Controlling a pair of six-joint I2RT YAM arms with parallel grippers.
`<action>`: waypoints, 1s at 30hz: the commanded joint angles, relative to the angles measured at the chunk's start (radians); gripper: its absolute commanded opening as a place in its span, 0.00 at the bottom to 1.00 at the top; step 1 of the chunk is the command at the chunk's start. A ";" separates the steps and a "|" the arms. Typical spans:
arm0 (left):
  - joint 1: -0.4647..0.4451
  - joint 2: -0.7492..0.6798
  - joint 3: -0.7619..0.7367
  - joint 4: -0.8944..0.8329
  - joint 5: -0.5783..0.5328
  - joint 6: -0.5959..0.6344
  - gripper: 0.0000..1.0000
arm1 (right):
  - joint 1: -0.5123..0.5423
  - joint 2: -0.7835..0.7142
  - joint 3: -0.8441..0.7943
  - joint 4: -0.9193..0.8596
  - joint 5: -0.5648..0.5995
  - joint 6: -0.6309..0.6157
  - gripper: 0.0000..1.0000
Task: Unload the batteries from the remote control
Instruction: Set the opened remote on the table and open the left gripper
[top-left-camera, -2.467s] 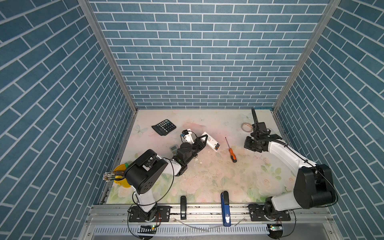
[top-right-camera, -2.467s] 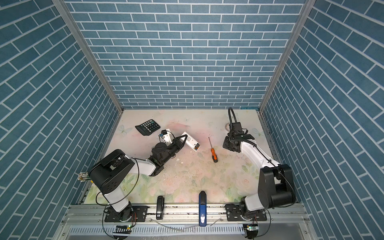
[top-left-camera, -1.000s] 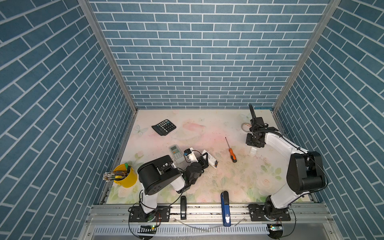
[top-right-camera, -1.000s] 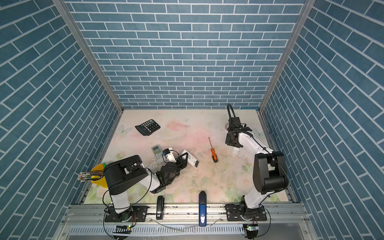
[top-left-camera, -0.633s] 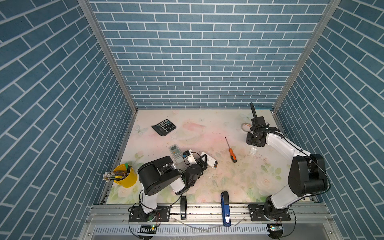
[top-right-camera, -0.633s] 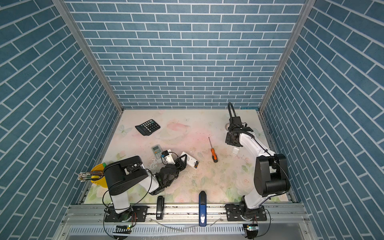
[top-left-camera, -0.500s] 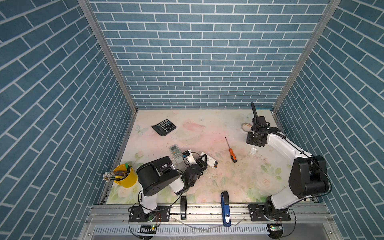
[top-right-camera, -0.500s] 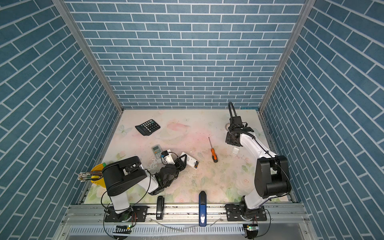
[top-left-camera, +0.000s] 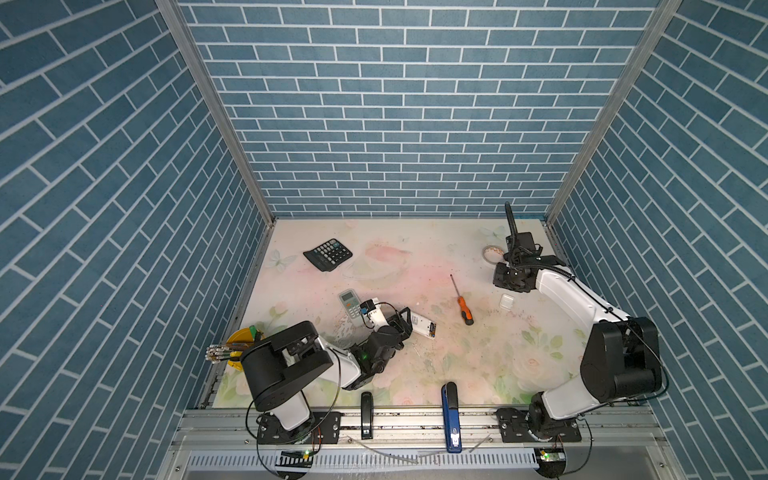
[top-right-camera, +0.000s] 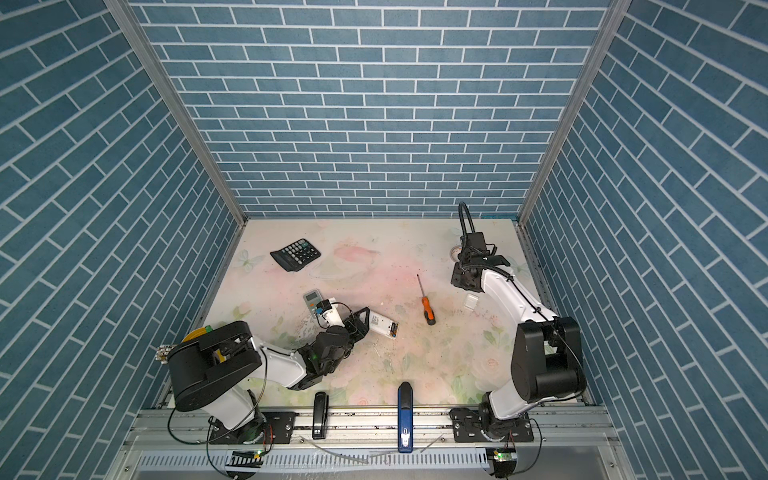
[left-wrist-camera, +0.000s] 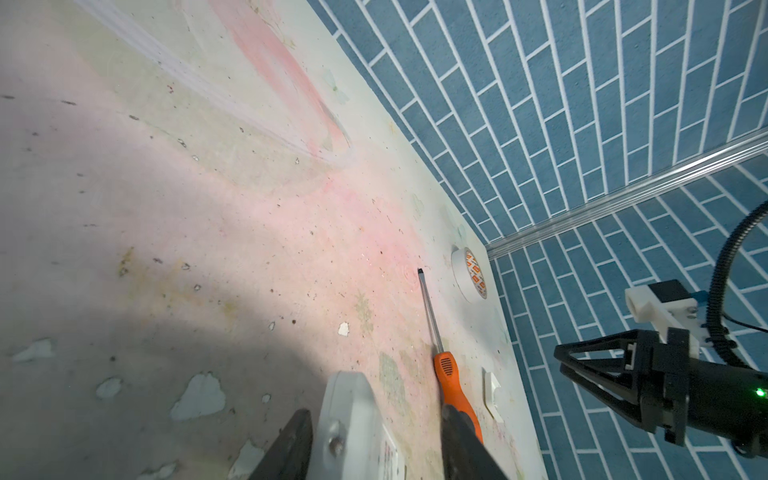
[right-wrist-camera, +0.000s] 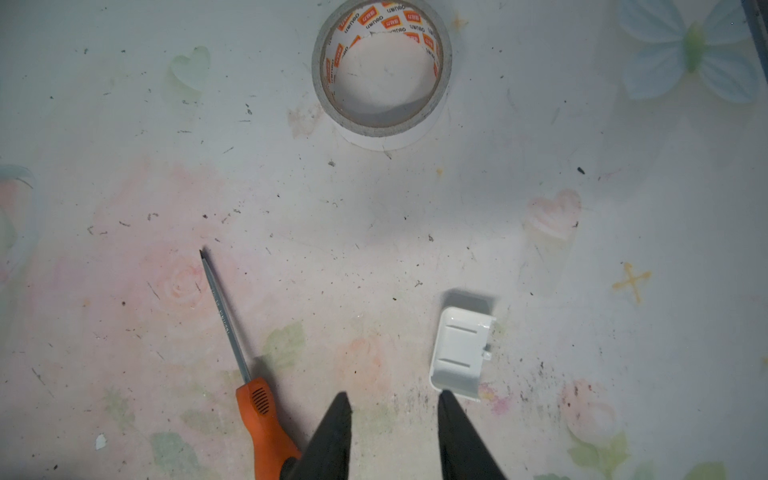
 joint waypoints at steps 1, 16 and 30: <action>0.000 -0.038 0.012 -0.136 -0.008 0.027 0.52 | 0.006 -0.031 -0.030 0.004 -0.006 0.032 0.37; 0.019 -0.094 0.060 -0.319 0.068 0.056 0.53 | 0.028 -0.041 -0.020 -0.011 -0.053 0.018 0.36; 0.304 0.042 0.628 -1.017 0.711 0.570 0.22 | 0.243 -0.205 -0.076 -0.201 -0.023 0.022 0.23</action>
